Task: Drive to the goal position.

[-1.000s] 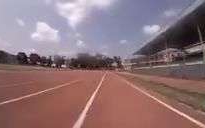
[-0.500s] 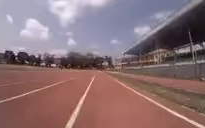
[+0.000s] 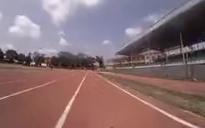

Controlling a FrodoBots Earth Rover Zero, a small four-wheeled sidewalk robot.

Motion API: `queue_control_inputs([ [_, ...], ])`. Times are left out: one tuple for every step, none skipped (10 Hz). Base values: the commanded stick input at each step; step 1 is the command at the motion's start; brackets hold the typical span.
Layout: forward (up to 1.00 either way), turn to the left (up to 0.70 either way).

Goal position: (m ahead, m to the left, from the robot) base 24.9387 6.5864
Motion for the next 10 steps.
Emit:
queue_control_inputs([
  [0.7,0.0],
  [0.7,0.0],
  [0.7,0.0],
  [0.7,0.0],
  [0.7,0.0],
  [0.7,0.0],
  [0.7,0.0],
  [0.7,0.0],
  [0.7,0.0],
  [0.7,0.0],
])
